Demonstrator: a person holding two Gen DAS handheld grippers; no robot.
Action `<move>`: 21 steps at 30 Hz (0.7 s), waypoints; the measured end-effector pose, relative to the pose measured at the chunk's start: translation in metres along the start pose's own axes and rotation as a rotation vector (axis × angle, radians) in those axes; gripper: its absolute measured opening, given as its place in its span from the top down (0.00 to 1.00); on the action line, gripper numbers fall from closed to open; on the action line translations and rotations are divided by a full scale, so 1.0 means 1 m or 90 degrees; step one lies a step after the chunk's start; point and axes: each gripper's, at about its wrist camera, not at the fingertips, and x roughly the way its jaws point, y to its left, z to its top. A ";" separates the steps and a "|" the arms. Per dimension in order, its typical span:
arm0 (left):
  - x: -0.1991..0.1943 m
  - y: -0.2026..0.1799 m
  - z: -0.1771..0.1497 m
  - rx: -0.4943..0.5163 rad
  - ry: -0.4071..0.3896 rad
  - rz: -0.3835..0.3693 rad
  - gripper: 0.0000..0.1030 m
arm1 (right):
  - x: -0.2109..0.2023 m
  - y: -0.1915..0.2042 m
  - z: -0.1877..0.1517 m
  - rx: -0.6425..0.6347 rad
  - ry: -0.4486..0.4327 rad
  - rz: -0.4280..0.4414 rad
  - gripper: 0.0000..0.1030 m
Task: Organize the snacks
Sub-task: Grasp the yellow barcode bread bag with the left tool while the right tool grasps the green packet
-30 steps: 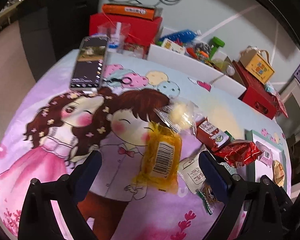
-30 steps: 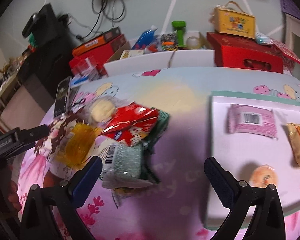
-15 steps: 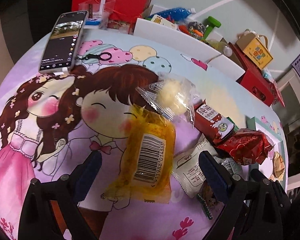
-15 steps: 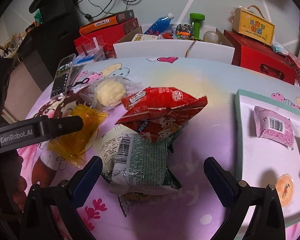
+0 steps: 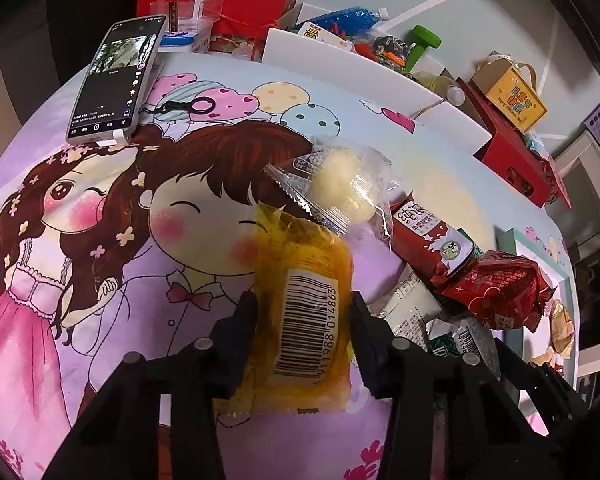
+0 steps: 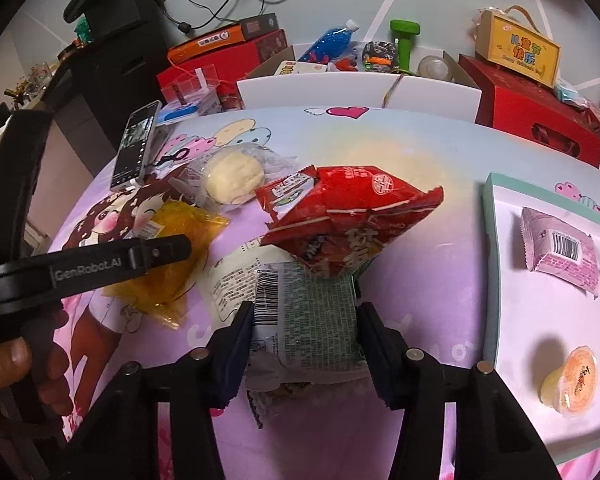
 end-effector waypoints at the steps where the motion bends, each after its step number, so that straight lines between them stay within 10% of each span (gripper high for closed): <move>1: -0.001 0.000 0.000 0.001 -0.001 -0.001 0.57 | 0.000 0.000 0.000 0.002 0.001 0.002 0.48; 21: -0.028 -0.022 -0.012 0.047 -0.015 0.012 0.60 | -0.019 -0.006 -0.011 0.010 0.013 0.020 0.49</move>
